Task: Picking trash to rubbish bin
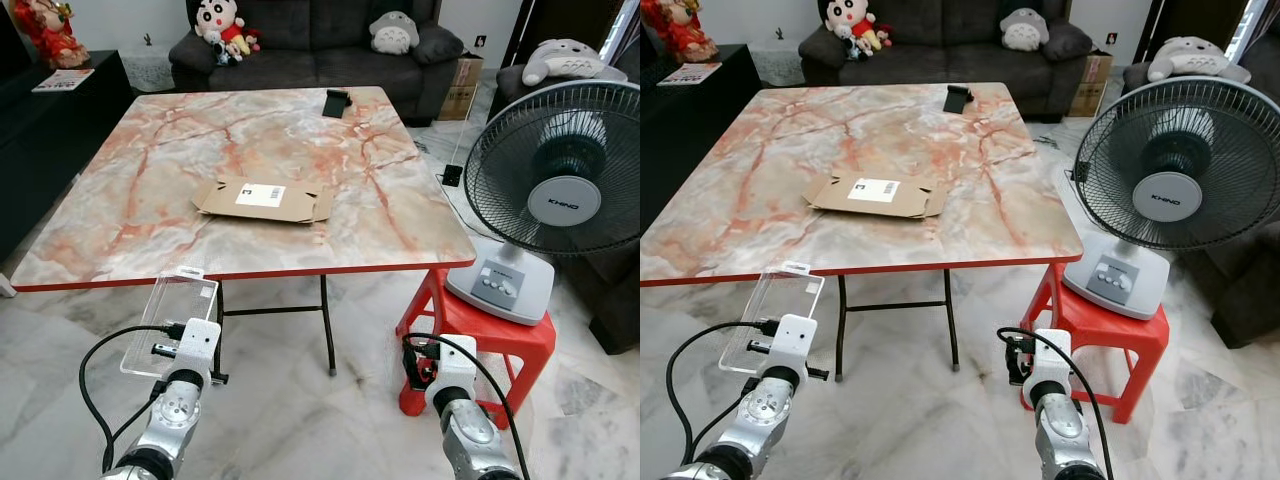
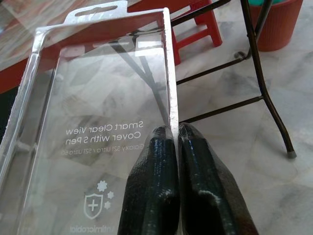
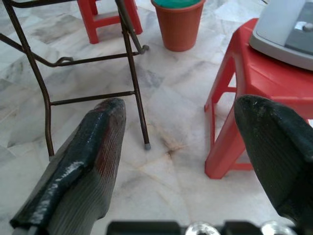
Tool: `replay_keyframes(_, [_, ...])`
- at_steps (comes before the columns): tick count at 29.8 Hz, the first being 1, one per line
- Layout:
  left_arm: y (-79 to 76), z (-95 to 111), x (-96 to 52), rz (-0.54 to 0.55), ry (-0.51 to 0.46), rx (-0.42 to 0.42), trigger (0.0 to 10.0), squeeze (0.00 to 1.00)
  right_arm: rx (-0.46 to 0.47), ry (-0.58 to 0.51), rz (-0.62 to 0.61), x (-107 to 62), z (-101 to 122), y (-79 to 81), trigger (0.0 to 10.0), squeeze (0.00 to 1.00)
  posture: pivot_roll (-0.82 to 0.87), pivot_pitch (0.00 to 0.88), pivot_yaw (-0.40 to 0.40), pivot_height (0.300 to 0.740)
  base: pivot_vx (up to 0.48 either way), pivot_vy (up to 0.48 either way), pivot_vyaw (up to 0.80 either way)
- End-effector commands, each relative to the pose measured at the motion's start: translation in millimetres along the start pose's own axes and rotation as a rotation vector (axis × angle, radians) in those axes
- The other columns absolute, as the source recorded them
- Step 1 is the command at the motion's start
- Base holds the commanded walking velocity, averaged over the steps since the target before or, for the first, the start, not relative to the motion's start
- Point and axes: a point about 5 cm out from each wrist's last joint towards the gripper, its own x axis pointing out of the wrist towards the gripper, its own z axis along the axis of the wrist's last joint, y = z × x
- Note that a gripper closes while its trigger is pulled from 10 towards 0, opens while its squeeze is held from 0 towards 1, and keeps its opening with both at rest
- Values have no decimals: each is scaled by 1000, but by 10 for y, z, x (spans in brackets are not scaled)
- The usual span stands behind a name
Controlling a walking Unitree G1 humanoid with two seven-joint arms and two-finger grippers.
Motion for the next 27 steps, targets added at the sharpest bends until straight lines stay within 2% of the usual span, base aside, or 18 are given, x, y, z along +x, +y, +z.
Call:
replay_keyframes(1, [-7, 38, 23, -4, -9, 0, 10000, 0, 3, -24, 6, 35, 71, 28, 10000, 0, -47, 0, -18, 740, 0, 0, 0])
replay_keyframes(7, [-40, -25, -8, -23, 18, -10, 10000, 0, -8, -9, 9, 31, 50, 20, 10000, 0, -45, 0, -19, 740, 0, 0, 0])
replay_keyframes(14, [-23, -336, -186, -28, 134, 2, 10000, 0, -6, 43, -9, -52, -110, -40, 10000, 0, -43, 0, -19, 740, 0, 0, 0])
replay_keyframes(23, [-9, -489, -286, -25, 197, 6, 10000, 0, -6, 77, -17, -93, -193, -68, 10000, 0, -38, 0, -20, 740, 0, 0, 0])
replay_keyframes(27, [-32, -554, -309, -48, 257, -34, 10000, 0, -15, 120, -17, -115, -256, -74, 10000, 0, -38, 0, -20, 740, 0, 0, 0])
